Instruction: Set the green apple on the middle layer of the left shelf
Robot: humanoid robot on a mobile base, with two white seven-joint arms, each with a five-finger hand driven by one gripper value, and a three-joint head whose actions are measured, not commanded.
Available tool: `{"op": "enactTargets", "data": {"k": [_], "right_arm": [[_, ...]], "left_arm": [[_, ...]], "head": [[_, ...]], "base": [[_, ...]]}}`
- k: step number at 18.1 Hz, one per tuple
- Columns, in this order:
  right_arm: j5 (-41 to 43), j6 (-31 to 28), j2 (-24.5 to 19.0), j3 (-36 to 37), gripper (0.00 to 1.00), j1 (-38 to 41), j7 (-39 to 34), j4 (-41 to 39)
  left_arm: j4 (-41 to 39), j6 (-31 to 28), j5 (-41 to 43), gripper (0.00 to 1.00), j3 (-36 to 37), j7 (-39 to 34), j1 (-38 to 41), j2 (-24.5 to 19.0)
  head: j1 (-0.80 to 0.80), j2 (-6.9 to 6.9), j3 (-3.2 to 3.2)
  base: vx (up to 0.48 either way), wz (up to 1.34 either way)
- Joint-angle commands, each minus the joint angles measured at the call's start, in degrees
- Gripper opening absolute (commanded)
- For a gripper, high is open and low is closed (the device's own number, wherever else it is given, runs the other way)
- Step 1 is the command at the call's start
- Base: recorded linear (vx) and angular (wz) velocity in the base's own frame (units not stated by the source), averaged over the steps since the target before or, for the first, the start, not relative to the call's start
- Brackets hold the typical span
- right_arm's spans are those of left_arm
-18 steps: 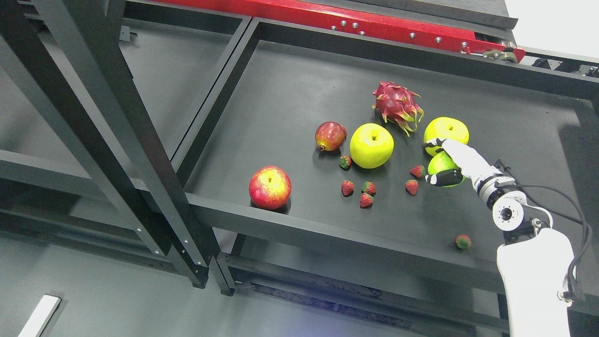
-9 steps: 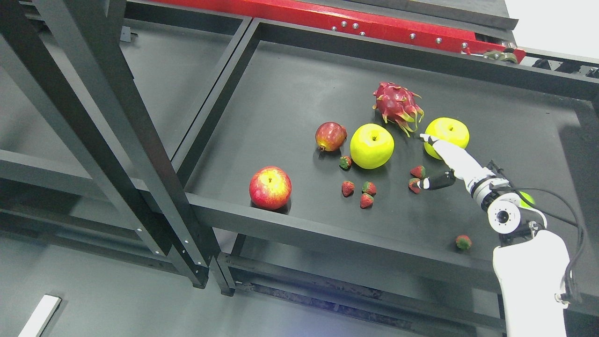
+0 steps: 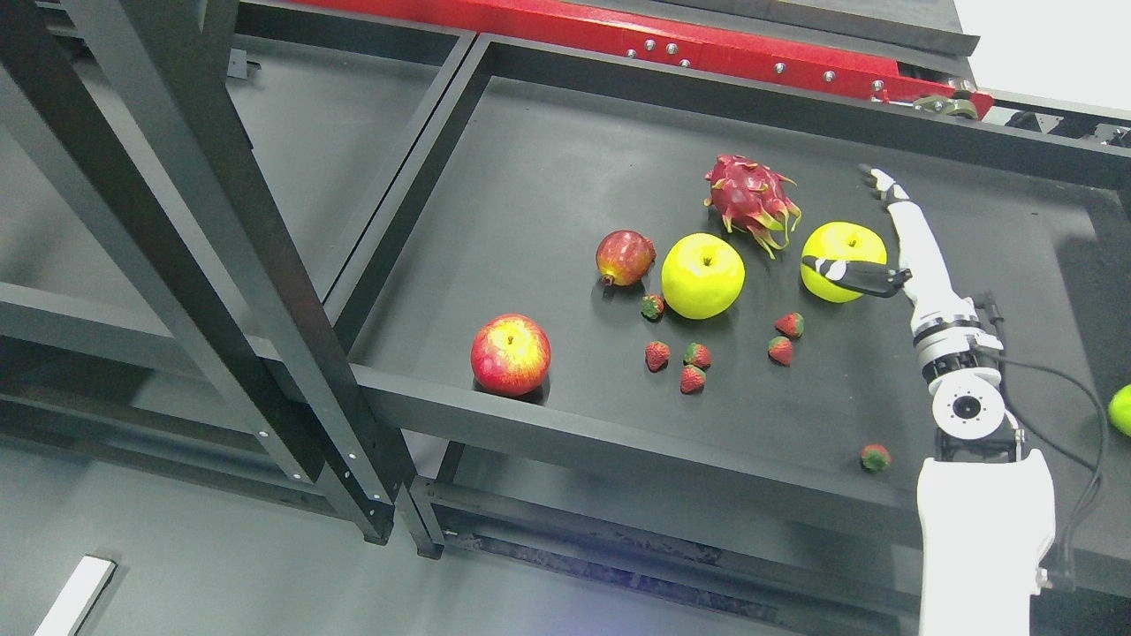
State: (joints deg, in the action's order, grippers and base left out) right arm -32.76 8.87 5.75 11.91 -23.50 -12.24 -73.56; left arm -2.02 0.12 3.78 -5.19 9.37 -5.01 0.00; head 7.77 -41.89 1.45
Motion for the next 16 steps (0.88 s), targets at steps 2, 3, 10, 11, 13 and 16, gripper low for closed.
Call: {"op": "enactTargets", "data": {"k": [2, 3, 10, 11, 13, 16], "right_arm": [[25.07, -0.35, -4.75, 7.52, 0.99, 6.52, 4.77, -0.7], [27.2, -0.26, -4.75, 4.29, 0.99, 8.19, 5.03, -0.62], [32.57, 11.25, -4.75, -16.11, 1.0, 20.15, 22.78, -4.99], [33.8, 10.73, -4.75, -16.83, 1.0, 21.73, 22.79, -7.19], [34.95, 6.97, -4.75, -16.84, 1.0, 23.06, 22.44, -9.66], [35.04, 5.8, -4.75, -16.13, 1.0, 23.24, 20.07, -9.76]], "left_arm": [[0.0, -0.03, 0.0, 1.0, 0.0, 0.04, 0.0, -1.0], [0.0, -0.03, 0.0, 1.0, 0.0, -0.05, 0.0, -1.0], [0.0, -0.03, 0.0, 1.0, 0.09, -0.05, 0.0, -1.0], [0.0, -0.03, 0.0, 1.0, 0.0, -0.05, 0.0, -1.0], [0.0, -0.03, 0.0, 1.0, 0.0, -0.05, 0.0, -1.0], [0.0, -0.03, 0.0, 1.0, 0.0, -0.05, 0.0, -1.0]], "head": [[0.0, 0.0, 0.0], [0.0, 0.0, 0.0], [0.0, 0.0, 0.0], [0.0, 0.0, 0.0], [0.0, 0.0, 0.0], [0.0, 0.0, 0.0]], "base": [[0.0, 0.0], [0.0, 0.0], [0.0, 0.0], [0.0, 0.0], [0.0, 0.0], [0.0, 0.0]]}}
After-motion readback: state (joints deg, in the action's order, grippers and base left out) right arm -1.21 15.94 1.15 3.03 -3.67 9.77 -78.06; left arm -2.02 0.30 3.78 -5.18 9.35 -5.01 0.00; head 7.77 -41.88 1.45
